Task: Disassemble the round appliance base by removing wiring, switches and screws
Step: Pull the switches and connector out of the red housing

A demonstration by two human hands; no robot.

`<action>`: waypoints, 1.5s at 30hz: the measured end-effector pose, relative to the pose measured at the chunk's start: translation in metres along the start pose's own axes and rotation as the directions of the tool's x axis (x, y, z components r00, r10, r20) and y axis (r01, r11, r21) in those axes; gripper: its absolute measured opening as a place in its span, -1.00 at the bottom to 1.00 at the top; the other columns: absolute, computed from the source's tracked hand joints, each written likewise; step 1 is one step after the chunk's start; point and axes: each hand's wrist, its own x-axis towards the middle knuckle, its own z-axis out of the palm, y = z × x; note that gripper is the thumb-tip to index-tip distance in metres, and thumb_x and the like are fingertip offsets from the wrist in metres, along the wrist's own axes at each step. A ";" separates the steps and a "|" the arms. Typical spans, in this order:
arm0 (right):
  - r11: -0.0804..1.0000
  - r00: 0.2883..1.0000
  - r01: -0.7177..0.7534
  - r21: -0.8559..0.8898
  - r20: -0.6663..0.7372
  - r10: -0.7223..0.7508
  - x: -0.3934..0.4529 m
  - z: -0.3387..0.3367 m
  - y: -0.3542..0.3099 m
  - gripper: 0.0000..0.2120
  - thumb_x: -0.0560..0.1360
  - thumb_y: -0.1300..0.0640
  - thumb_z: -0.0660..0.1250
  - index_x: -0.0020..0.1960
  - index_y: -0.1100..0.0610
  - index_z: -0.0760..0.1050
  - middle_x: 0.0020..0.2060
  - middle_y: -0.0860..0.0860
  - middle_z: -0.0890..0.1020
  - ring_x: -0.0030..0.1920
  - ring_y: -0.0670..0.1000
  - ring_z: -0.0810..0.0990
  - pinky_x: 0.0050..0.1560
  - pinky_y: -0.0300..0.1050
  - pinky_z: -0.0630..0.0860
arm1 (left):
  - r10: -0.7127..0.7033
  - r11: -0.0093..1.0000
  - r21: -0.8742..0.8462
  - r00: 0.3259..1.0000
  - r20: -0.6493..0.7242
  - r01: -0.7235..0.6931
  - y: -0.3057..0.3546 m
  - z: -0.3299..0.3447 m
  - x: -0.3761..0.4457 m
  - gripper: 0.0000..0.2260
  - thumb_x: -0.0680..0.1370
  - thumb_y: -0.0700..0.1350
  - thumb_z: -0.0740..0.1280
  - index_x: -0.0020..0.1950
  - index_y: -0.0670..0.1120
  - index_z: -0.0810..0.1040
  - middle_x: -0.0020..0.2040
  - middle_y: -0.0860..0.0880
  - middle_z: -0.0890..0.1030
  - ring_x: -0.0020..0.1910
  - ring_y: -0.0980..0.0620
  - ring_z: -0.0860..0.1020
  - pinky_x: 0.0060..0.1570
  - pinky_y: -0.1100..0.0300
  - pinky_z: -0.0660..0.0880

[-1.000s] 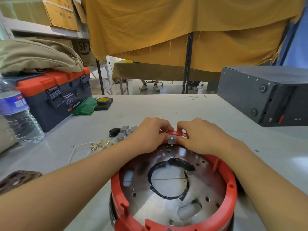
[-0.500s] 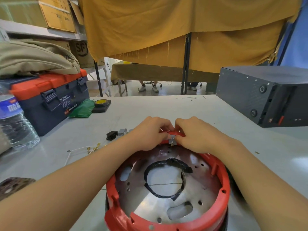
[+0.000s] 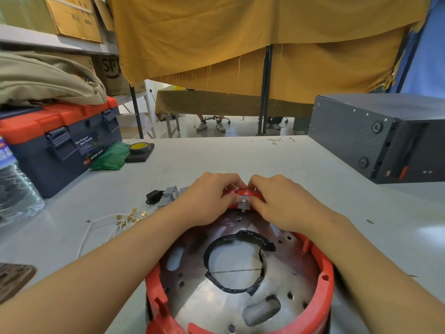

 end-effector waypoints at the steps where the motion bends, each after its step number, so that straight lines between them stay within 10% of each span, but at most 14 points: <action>1: 1.000 1.000 -0.001 0.000 0.004 0.001 0.000 0.000 0.000 -0.79 0.60 -0.01 0.16 0.11 0.10 0.41 -0.19 0.05 0.49 -0.16 0.13 0.50 -0.25 -0.05 0.39 | 0.004 1.000 -0.001 1.000 -0.001 -0.004 0.000 0.000 0.000 -0.83 0.57 -0.10 0.28 0.14 0.00 0.57 0.03 0.01 0.64 -0.05 0.06 0.54 0.02 0.16 0.46; 31: 0.996 0.999 -0.046 -0.080 -0.008 0.045 -0.002 -0.004 0.001 -0.82 0.57 -0.04 0.16 -0.10 0.06 0.31 -0.34 -0.04 0.31 -0.25 0.08 0.39 -0.41 -0.11 0.20 | 0.092 0.991 0.109 0.992 -0.088 -0.082 -0.005 0.003 0.001 -0.94 0.55 -0.14 0.30 0.00 -0.09 0.51 -0.34 0.17 0.44 -0.36 0.22 0.39 -0.34 0.51 0.28; 45: 0.992 1.000 -0.024 -0.124 -0.018 0.022 0.001 -0.003 0.001 -0.80 0.58 -0.04 0.14 -0.11 0.07 0.30 -0.36 -0.03 0.30 -0.26 0.09 0.38 -0.42 -0.10 0.16 | 0.106 0.988 0.120 0.994 -0.028 -0.102 -0.001 0.005 0.001 -0.95 0.56 -0.15 0.25 -0.04 -0.05 0.38 -0.17 -0.08 0.56 -0.25 -0.03 0.43 -0.23 0.13 0.38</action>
